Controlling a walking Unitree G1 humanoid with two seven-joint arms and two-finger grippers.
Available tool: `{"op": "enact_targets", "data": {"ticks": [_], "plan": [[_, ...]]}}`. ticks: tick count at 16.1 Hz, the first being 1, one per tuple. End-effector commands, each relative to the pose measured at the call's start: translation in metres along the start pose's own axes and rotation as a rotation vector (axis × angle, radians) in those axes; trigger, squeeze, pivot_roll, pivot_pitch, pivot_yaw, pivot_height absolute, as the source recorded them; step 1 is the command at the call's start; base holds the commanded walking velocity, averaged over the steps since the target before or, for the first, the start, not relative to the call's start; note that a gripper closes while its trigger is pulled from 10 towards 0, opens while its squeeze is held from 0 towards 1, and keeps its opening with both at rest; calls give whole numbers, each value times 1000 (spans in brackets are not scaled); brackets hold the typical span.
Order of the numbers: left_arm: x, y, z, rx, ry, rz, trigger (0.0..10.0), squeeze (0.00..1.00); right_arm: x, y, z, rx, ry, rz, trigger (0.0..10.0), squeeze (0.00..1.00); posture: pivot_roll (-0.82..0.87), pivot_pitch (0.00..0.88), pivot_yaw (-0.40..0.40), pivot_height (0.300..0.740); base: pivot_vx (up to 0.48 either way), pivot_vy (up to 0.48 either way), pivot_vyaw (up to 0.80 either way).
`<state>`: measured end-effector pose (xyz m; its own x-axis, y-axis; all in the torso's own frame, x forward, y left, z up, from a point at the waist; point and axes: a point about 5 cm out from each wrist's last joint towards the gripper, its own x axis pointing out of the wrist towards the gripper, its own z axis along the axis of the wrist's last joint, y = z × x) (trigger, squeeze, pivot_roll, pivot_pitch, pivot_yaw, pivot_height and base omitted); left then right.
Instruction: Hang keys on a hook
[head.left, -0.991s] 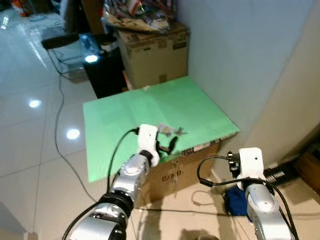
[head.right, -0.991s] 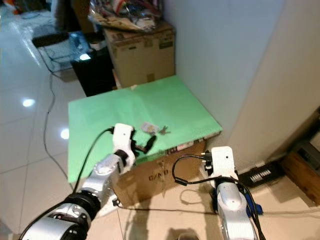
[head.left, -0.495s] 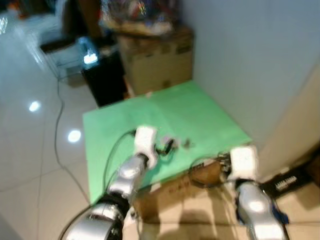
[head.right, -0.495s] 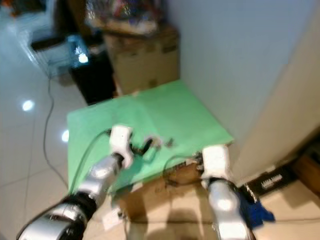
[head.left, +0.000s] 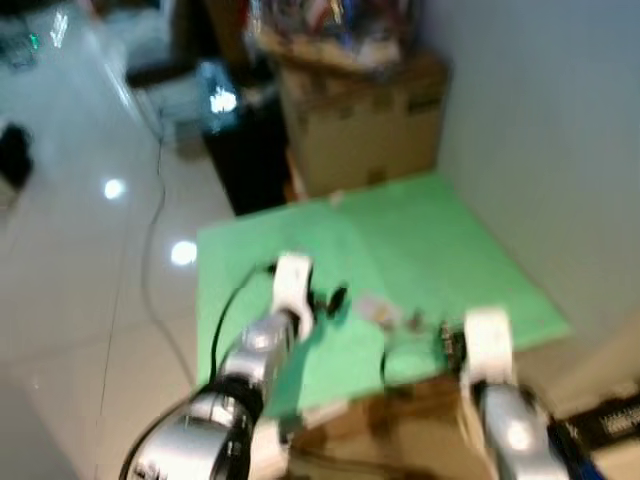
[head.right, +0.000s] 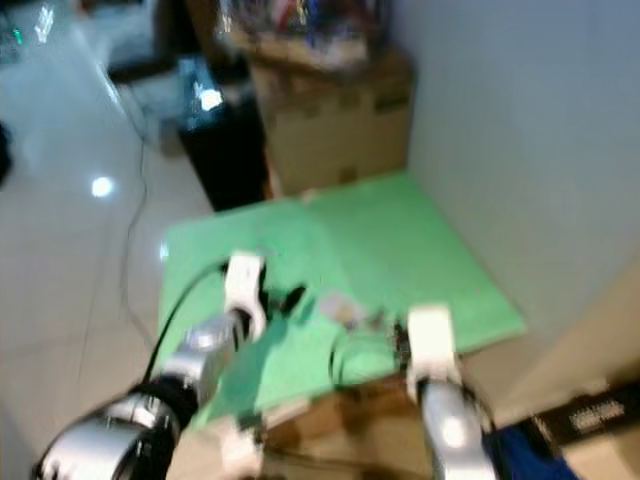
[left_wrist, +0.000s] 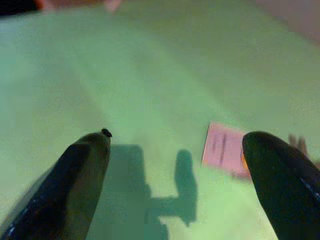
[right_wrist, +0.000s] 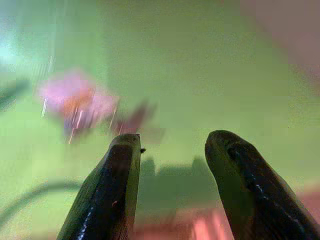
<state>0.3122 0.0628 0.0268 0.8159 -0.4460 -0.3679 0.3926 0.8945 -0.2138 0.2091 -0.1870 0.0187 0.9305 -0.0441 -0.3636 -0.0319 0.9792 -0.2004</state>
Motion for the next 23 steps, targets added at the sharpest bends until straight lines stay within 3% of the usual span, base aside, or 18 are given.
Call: {"op": "enact_targets", "data": {"ticks": [1,2,7,11,16,18,23], "plan": [[2,-8,-4,11,40,-22,10000,0,-1,1,0,4,2,-3,10000,0,-275,97,150,740,0,0,0],[2,-8,-4,11,40,-22,10000,0,-1,1,0,4,2,-3,10000,0,-275,97,150,740,0,0,0],[10,-47,-8,-17,76,-144,10000,0,-41,-4,-27,46,98,-46,10000,0,-365,176,178,740,0,0,0],[12,-59,-6,-66,39,-169,10000,0,-59,14,-15,-35,9,58,10000,0,-383,183,156,740,0,0,0],[15,-62,16,-78,-95,-193,10000,0,-48,20,13,-89,-97,103,10000,0,-373,170,142,740,0,0,0],[14,-65,13,-56,-94,-200,10000,0,-42,21,18,-93,-109,112,10000,0,-368,181,143,740,0,0,0],[17,-77,15,-47,-74,-230,10000,0,-33,43,32,-89,-149,186,10000,0,-373,223,163,740,0,0,0]]}}
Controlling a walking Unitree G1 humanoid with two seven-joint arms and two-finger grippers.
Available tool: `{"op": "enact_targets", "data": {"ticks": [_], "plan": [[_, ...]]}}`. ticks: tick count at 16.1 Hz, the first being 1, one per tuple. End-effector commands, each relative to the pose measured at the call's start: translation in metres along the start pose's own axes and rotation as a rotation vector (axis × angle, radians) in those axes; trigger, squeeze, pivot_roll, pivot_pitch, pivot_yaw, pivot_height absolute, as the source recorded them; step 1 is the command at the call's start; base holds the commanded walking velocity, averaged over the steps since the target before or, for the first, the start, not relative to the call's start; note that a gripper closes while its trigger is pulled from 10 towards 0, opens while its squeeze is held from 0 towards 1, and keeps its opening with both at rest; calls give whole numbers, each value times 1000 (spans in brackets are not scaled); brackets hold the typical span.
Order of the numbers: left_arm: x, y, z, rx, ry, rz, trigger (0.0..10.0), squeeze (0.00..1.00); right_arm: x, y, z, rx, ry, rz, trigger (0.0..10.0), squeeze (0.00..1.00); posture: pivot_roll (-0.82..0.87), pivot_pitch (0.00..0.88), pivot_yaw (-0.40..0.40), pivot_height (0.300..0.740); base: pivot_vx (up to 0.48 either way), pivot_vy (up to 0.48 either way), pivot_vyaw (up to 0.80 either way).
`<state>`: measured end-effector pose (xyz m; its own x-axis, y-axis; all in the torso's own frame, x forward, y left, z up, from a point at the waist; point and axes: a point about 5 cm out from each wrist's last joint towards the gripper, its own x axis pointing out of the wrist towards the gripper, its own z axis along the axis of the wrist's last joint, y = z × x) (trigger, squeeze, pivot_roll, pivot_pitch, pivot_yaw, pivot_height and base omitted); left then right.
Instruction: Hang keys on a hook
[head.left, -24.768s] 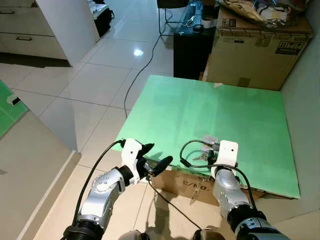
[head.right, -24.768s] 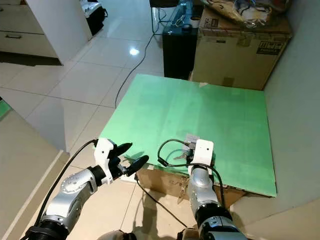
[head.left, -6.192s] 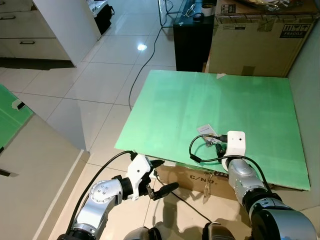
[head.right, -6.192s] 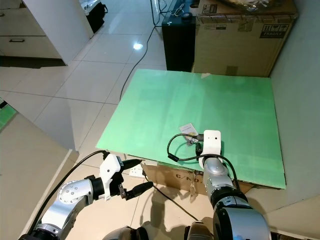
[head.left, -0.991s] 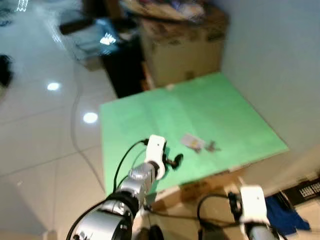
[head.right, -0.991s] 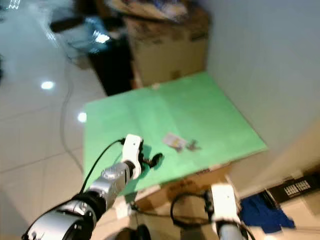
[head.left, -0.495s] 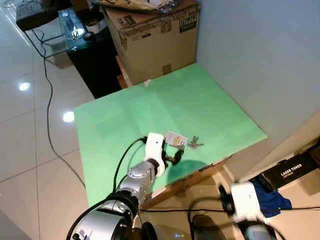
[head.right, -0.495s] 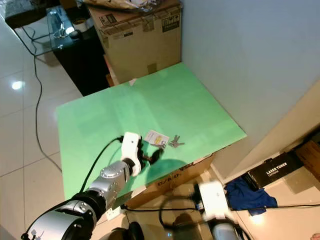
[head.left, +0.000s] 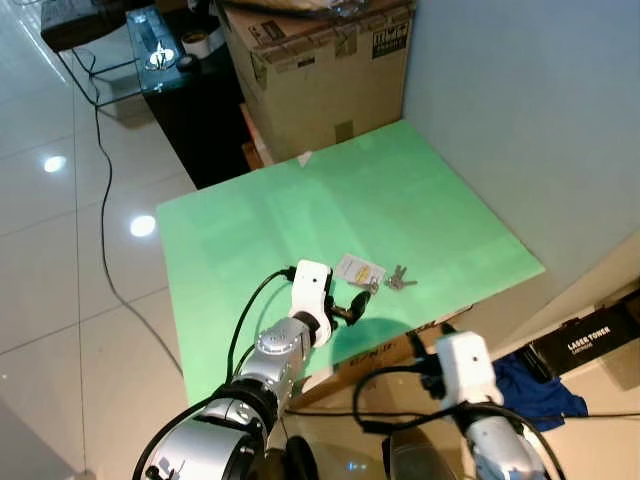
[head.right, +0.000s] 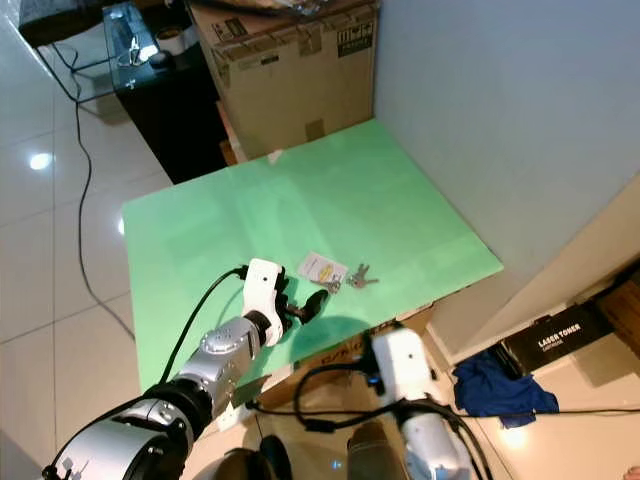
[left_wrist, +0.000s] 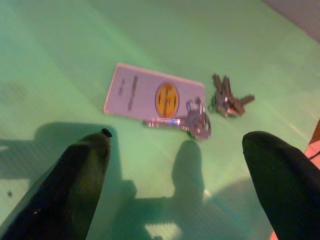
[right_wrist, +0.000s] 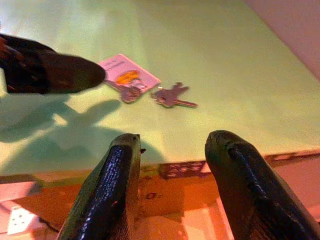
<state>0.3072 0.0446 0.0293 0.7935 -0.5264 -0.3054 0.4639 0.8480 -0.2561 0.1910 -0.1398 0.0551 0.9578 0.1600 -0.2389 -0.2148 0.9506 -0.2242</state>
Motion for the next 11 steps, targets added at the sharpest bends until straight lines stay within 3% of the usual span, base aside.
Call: {"op": "enact_targets", "data": {"ticks": [1,3,5,7,8,9,11], "plan": [[22,-57,19,-28,-44,-139,10000,0,0,5,-4,-10,24,20,10000,0,-376,223,167,740,0,0,0],[21,-51,25,0,-69,-142,10000,0,4,1,-4,-5,28,-2,10000,0,-362,214,171,740,0,0,0],[10,-14,28,75,-96,-90,10000,0,12,-17,0,37,11,-84,10000,0,-315,176,174,740,0,0,0],[-2,25,35,104,-117,25,10000,0,15,-25,-1,51,9,-112,10000,0,-293,158,175,740,0,0,0],[-9,40,40,126,-131,63,10000,0,16,-29,-4,68,17,-125,10000,0,-280,150,174,740,0,0,0],[-11,46,42,136,-136,73,10000,0,17,-30,-6,78,22,-131,10000,0,-267,146,175,740,0,0,0],[-30,79,57,192,-186,115,10000,0,29,-42,-13,102,41,-164,10000,0,-228,135,183,740,0,0,0]]}}
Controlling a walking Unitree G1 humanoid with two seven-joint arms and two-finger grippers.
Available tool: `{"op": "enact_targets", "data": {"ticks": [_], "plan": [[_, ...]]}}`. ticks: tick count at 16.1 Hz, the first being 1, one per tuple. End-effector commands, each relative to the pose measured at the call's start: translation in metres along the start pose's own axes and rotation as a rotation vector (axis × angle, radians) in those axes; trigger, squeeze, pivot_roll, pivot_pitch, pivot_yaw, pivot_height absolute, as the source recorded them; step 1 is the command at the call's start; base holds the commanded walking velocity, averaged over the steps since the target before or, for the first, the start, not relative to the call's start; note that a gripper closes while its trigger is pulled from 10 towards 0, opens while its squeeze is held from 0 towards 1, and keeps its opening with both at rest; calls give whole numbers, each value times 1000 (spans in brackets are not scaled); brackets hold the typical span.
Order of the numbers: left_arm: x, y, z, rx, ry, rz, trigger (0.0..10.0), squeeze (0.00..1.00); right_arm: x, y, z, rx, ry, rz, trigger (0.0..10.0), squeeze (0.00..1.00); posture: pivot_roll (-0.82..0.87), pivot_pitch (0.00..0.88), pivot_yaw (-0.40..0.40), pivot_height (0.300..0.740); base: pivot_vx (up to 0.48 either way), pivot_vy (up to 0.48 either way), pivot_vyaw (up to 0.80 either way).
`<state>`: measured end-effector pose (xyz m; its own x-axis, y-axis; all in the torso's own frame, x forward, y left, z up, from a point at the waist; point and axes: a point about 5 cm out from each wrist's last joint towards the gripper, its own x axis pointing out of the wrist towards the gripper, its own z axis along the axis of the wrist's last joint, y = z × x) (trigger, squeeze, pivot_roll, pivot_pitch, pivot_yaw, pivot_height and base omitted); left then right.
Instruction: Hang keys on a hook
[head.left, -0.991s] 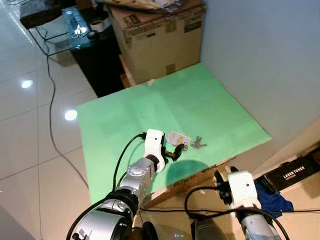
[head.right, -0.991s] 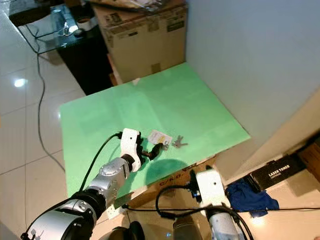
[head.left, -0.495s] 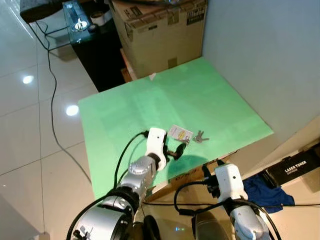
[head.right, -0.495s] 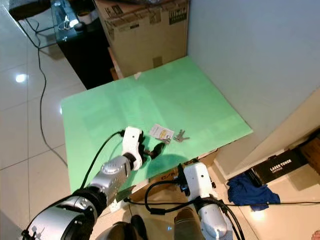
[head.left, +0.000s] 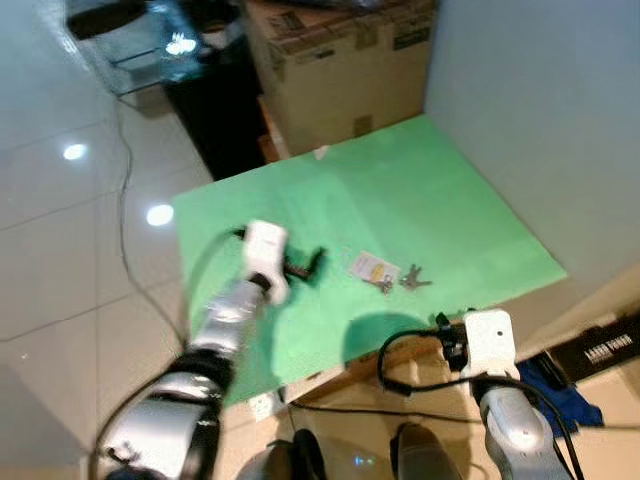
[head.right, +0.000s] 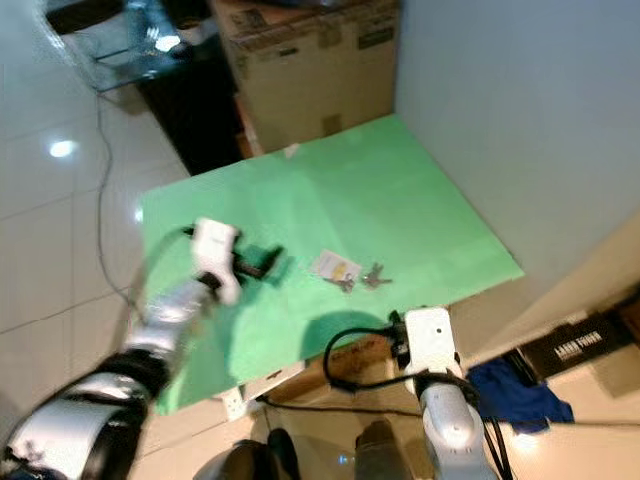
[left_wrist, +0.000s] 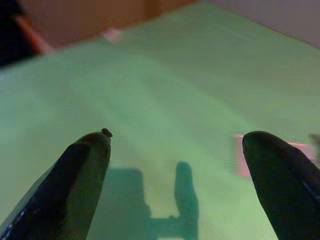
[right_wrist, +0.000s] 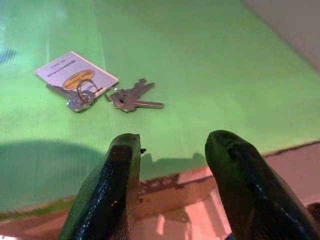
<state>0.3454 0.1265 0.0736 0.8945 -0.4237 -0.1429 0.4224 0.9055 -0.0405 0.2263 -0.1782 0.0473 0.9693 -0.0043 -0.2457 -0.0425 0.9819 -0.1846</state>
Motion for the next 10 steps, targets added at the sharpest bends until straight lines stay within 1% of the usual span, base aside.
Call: {"op": "enact_targets", "data": {"ticks": [1,2,4,5,6,7,8,10], "plan": [[-7,7,-3,4,-8,-15,10000,0,3,-2,-2,21,0,-4,10000,0,-220,133,183,740,0,0,0],[-9,9,-2,12,-14,-28,10000,0,6,-3,-2,22,0,-4,10000,0,-217,133,183,740,0,0,0],[-29,14,-5,73,-34,-160,10000,0,24,-5,6,4,-24,10,10000,0,-188,130,180,740,0,0,0],[-45,10,-12,72,-34,-241,10000,0,35,-8,12,2,-43,8,10000,0,-164,123,167,740,0,0,0],[-54,4,-16,77,-35,-291,10000,0,41,-9,15,2,-49,5,10000,0,-152,120,162,740,0,0,0],[-58,1,-17,78,-34,-312,10000,0,43,-10,16,3,-51,3,10000,0,-152,120,162,740,0,0,0],[-68,-12,-20,90,-38,-378,10000,0,50,-12,18,8,-52,-7,10000,0,-132,123,157,740,0,0,0],[-82,-30,-19,96,-45,-456,10000,0,60,-16,18,6,-43,-24,10000,0,-111,131,158,740,0,0,0]]}}
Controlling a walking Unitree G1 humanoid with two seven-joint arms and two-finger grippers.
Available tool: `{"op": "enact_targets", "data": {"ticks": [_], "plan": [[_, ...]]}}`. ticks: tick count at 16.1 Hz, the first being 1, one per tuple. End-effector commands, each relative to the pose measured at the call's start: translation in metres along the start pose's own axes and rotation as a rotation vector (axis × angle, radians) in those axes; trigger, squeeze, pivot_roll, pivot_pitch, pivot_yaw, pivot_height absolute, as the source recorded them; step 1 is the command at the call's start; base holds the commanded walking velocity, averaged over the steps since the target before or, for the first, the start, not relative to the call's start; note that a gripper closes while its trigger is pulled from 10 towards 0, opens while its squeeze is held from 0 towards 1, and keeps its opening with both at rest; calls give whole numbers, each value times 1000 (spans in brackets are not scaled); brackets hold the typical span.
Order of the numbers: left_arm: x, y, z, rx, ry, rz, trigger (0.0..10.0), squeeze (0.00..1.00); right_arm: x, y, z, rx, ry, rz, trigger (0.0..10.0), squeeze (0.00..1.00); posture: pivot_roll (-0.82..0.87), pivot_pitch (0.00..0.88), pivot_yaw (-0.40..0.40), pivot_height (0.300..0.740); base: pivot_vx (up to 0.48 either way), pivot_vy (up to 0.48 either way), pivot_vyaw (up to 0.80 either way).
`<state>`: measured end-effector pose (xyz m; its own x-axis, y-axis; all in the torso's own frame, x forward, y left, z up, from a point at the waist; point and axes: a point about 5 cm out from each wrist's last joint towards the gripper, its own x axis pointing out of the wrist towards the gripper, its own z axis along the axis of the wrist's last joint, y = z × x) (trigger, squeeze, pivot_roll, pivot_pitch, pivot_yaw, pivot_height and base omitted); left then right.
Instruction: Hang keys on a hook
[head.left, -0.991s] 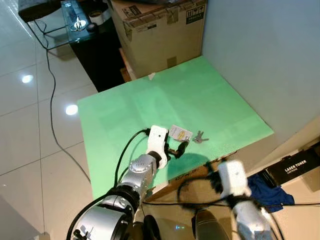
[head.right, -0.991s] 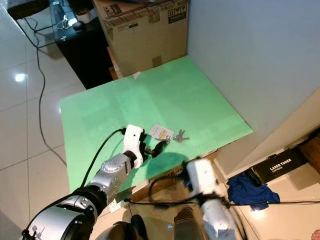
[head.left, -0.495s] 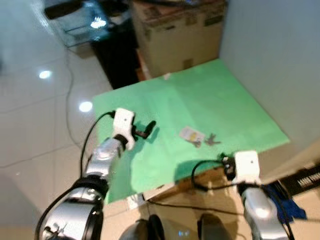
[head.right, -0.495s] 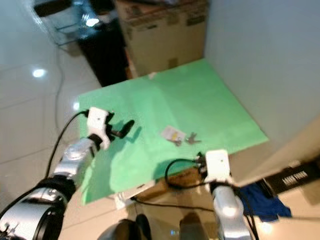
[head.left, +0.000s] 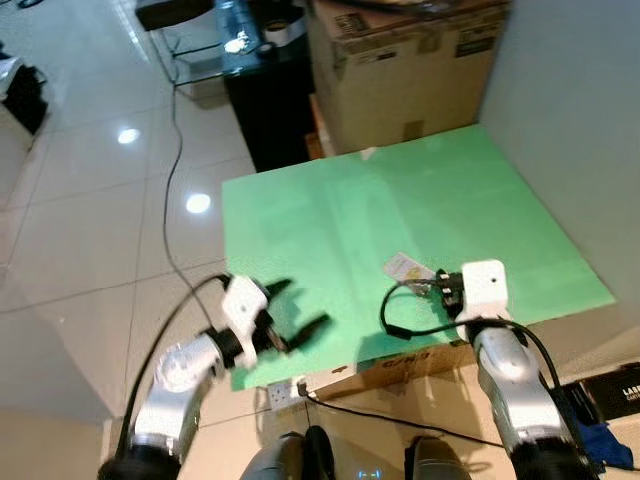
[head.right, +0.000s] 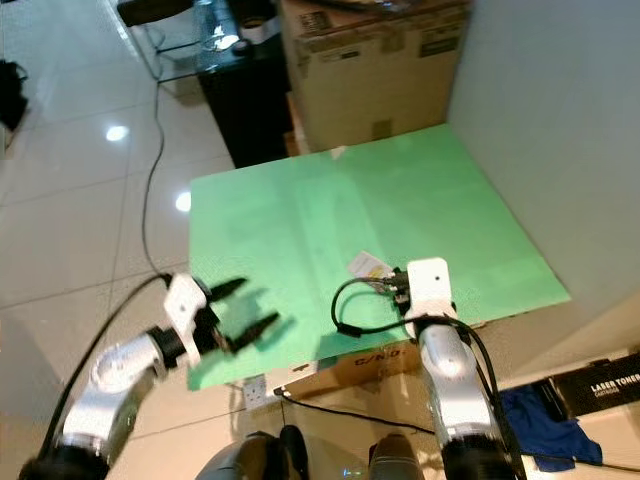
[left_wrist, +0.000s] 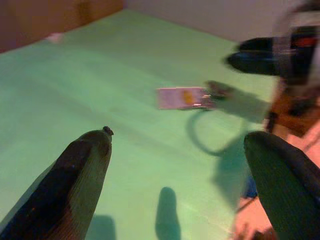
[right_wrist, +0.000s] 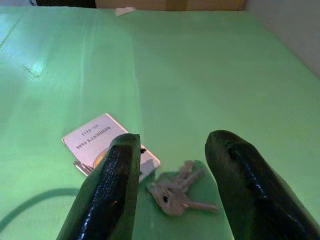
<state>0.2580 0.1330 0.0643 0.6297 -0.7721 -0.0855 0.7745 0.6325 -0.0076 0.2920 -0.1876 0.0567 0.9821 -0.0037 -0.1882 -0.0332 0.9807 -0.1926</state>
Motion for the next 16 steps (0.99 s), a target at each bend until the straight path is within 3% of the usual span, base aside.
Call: {"op": "enact_targets", "data": {"ticks": [1,7,16], "plan": [[-6,-2,5,5,5,-17,10000,0,2,-3,-6,9,18,-20,10000,0,-97,139,160,740,0,0,0],[-29,-3,12,-27,59,-7,10000,0,10,-17,-23,46,86,-106,10000,0,-56,184,182,740,0,0,0],[-28,-11,15,-64,76,14,10000,0,17,-7,-32,63,135,-52,10000,0,-53,203,161,740,0,0,0]]}}
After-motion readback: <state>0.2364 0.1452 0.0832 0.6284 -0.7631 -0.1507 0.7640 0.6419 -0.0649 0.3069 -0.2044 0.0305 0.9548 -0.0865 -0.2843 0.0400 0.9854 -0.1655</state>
